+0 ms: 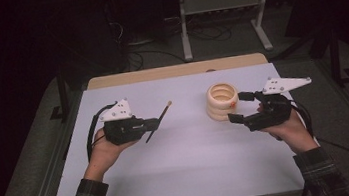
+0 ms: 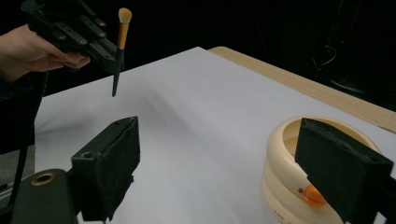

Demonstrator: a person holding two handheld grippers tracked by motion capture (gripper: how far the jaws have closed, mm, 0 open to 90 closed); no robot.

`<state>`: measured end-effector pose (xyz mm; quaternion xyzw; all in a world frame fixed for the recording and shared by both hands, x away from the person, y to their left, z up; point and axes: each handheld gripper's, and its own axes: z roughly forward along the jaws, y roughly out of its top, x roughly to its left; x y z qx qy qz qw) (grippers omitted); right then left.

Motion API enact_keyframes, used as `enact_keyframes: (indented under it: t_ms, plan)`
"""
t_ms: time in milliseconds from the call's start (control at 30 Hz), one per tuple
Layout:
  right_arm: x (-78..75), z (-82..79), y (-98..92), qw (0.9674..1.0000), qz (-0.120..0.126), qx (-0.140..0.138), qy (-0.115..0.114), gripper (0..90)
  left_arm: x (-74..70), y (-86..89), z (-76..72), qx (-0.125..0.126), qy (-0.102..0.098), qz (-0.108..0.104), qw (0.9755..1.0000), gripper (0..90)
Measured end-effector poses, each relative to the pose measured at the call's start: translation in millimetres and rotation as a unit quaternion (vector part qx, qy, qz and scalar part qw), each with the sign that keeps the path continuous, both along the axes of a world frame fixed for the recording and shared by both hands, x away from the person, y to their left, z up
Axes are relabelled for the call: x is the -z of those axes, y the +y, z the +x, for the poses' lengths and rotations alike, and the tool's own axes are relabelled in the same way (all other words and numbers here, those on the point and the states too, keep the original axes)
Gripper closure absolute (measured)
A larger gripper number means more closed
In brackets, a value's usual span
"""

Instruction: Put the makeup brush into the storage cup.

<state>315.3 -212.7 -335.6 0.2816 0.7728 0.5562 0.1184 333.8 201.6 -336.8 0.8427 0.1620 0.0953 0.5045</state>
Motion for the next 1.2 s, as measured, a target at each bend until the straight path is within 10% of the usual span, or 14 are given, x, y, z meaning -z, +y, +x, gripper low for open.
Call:
enact_keyframes:
  t_ms: [1200]
  plan:
    - [-9.1,12.6,56.4,0.9961,0.046,-0.075,-0.008,37.0,4.4,-16.0,-1.2,0.008,0.01,-0.095,0.9954,83.3]
